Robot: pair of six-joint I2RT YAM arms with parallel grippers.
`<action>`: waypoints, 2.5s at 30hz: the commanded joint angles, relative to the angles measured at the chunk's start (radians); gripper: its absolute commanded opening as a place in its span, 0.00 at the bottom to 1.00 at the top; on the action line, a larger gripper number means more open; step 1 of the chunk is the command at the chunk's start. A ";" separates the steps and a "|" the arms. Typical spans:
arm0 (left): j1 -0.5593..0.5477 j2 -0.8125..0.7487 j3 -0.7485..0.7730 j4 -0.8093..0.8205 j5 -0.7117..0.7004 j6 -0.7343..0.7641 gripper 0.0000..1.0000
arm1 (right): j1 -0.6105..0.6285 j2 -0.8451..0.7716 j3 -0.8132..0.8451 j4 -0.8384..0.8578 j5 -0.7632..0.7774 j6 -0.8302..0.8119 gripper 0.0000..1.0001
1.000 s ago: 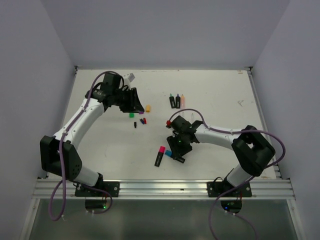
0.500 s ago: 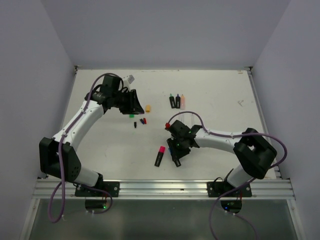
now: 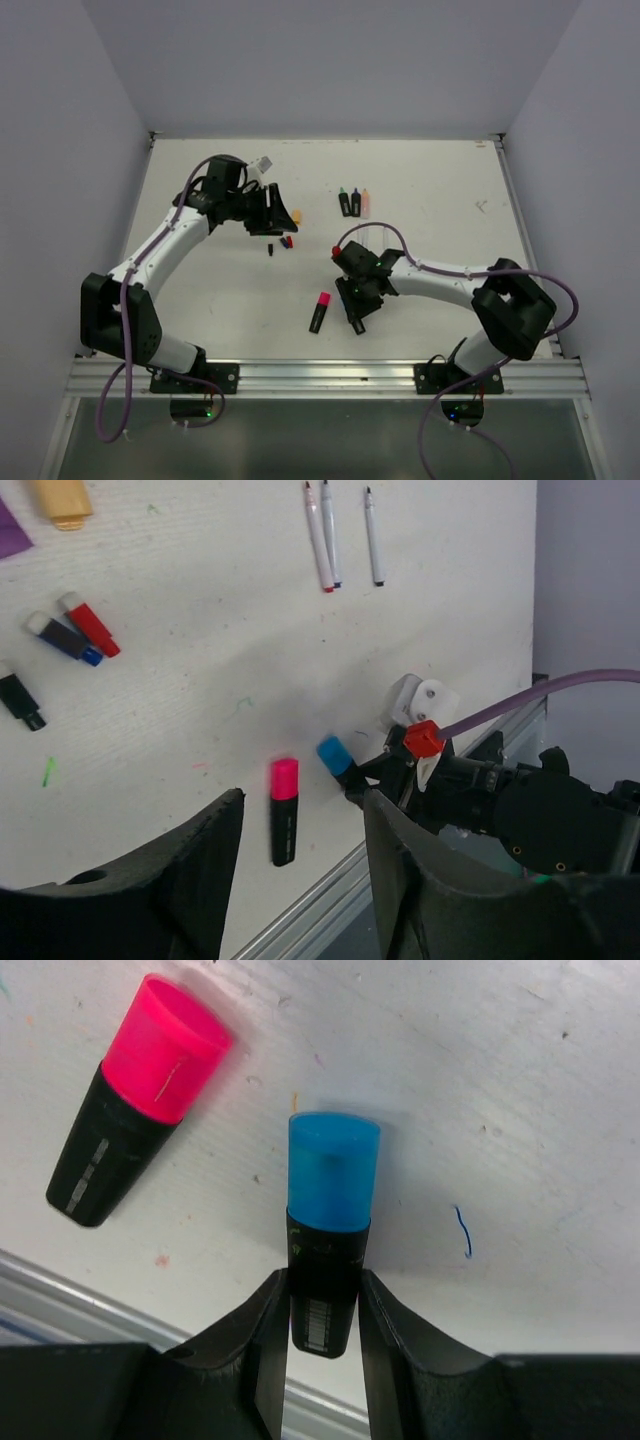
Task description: Open the pen caps
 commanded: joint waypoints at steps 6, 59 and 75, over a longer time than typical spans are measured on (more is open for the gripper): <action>0.008 -0.013 -0.147 0.312 0.252 -0.173 0.61 | -0.056 -0.094 0.224 -0.132 -0.009 -0.066 0.00; -0.021 0.101 -0.169 0.558 0.318 -0.373 0.34 | -0.160 0.142 0.652 -0.083 -0.218 -0.046 0.00; -0.023 0.105 -0.166 0.570 0.327 -0.393 0.00 | -0.185 0.125 0.626 -0.071 -0.284 -0.040 0.17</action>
